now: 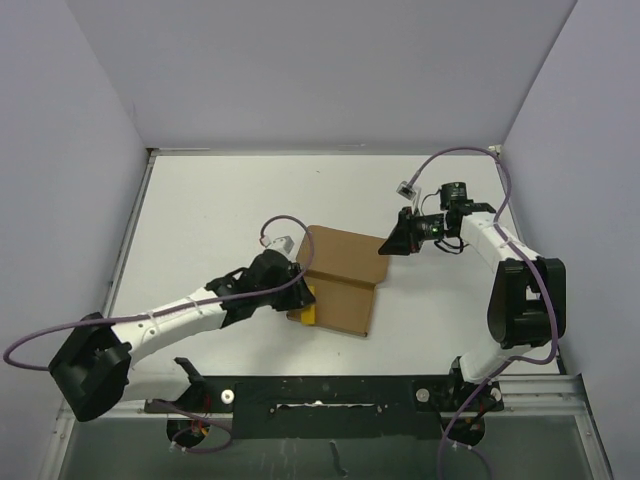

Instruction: Fold the paper box

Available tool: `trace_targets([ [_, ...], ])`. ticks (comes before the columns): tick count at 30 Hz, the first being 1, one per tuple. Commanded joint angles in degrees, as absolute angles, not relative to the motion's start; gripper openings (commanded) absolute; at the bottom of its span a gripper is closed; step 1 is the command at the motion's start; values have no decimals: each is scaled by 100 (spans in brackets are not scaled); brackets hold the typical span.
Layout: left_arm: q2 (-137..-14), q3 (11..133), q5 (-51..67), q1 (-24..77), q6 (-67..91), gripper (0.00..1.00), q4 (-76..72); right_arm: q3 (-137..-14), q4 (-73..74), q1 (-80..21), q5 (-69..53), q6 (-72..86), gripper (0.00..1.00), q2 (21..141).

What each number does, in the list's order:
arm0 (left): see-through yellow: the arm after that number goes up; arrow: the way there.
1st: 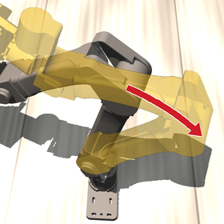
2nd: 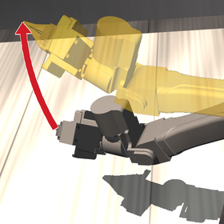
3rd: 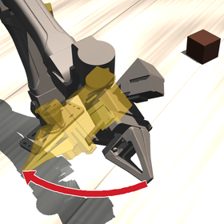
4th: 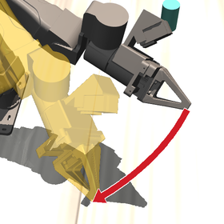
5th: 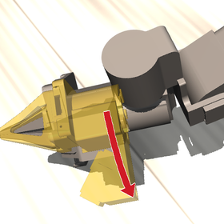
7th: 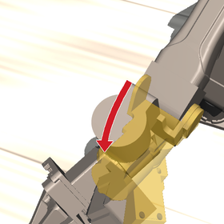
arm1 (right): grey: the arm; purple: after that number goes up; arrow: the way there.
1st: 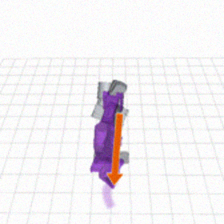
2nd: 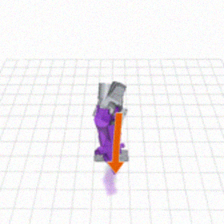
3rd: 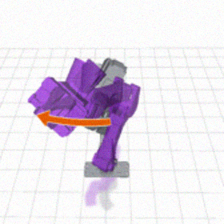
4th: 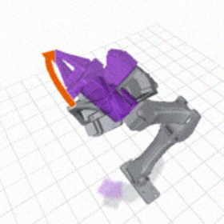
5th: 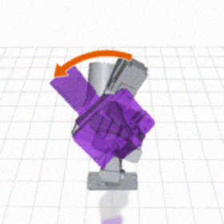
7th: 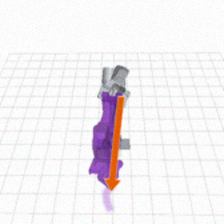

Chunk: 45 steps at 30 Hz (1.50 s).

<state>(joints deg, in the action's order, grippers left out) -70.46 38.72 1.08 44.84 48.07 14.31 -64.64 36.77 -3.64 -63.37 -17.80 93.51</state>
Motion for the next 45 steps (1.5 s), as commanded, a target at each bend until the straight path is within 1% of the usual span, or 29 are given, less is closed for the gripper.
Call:
trace_targets([
  [1,-7522,3944,-543,5239,6204,12,-171,-6566,3562,-243,-6576,-1796,19,9160],
  [3,-7902,4365,-881,5545,6541,12,-2,-6557,3543,-229,-6582,-1782,19,9174],
  [5,-8316,4953,-1397,5814,7075,9,759,-6555,3540,-228,-6579,-1773,19,9187],
  [7,-8741,5550,-1744,5932,7474,8,1624,-6548,3533,-225,-6575,-1768,19,9176],
  [10,-9292,6257,-1901,5942,7847,8,2556,-6548,3525,-220,-6576,-1759,19,9172],
  [14,-9756,6708,-2017,5944,8040,11,3020,-6548,3524,-218,-6587,-1758,19,9168],
  [18,-9994,6841,-1863,5943,8095,22,2990,-6548,3522,-219,-6591,-1749,19,9167],
  [19,-10039,6883,-1848,5942,8086,27,2971,-6547,3524,-215,-6592,-1749,19,9169],
  [20,-10085,6900,-1838,5941,8027,29,2951,-6548,3524,-219,-6592,-1749,19,9172],
  [22,-10151,6965,-1881,5928,7974,44,3012,-6548,3532,-220,-6592,-1749,19,9169],
  [24,-10172,6986,-1898,5912,7882,55,2986,-6548,3533,-215,-6592,-1749,19,9167],
  [30,-9964,6947,-1916,5871,7621,63,2865,-6548,3540,-220,-6593,-1757,19,9159],
  [36,-9349,6743,-2205,5779,6843,64,2531,-6548,3543,-220,-6559,-1784,20,9157],
  [40,-8842,6300,-2152,5408,5985,64,2055,-6543,3537,-193,-6548,-1786,20,9142],
  [43,-8405,5807,-1822,4897,5110,72,1481,-6531,3522,-152,-6548,-1784,20,9103],
  [45,-8122,5451,-1432,4475,4424,80,983,-6528,3516,-129,-6551,-1797,20,9082],
])
